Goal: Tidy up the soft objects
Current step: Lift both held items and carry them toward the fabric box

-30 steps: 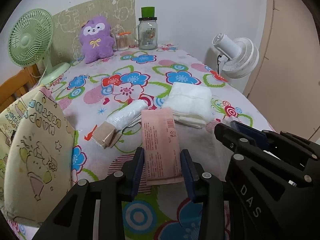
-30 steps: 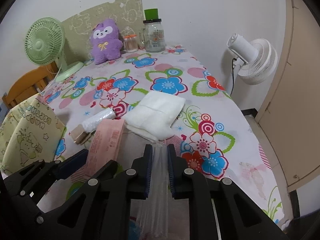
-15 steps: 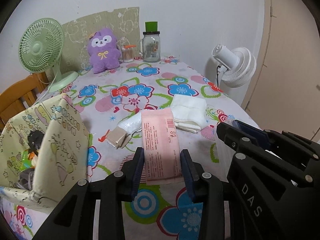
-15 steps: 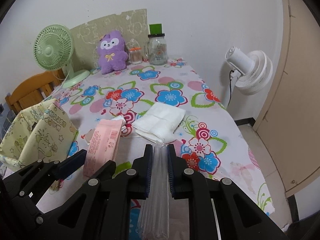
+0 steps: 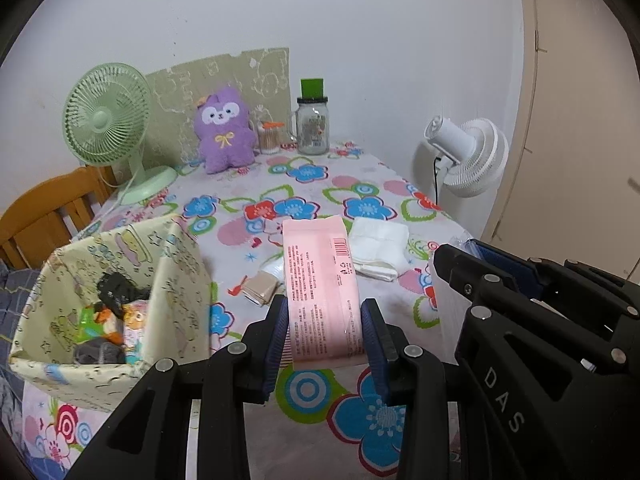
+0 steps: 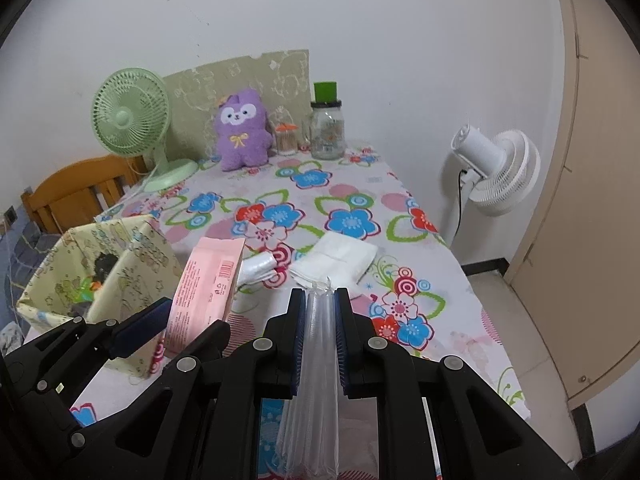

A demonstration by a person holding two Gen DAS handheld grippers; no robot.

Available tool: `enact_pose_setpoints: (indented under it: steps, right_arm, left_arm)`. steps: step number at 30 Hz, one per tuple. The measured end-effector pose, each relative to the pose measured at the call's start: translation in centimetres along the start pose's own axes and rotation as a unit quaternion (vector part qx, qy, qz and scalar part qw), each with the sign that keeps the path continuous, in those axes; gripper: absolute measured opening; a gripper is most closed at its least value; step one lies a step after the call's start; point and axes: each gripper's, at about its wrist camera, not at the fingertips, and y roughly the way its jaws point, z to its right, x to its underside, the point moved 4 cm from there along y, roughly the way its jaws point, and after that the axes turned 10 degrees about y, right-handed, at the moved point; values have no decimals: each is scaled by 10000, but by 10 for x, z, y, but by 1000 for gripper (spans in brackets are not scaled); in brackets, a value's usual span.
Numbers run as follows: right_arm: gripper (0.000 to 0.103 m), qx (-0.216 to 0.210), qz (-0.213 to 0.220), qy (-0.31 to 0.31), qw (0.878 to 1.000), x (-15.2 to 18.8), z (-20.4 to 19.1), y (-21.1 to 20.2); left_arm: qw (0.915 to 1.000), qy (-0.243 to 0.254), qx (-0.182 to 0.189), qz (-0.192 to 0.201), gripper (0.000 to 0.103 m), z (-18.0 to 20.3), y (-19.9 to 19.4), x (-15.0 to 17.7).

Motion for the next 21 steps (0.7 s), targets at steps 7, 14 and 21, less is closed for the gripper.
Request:
enact_pose_setpoints:
  steps: [7,14,21]
  right_arm:
    - [17,-52,157,-31,9999,-4,-9,-22]
    - [17,-112,268,-78,9995,-10,-18,-37]
    - [17,-170,319,-133,9993,-17,-30,-44]
  left_arm:
    - [9999,23,-63,152,37,-5,-19,-4]
    - [9996,21,-147,259,37,-11,-35,-8]
    - [9993,3,-229,305,38,-20,-47,-12]
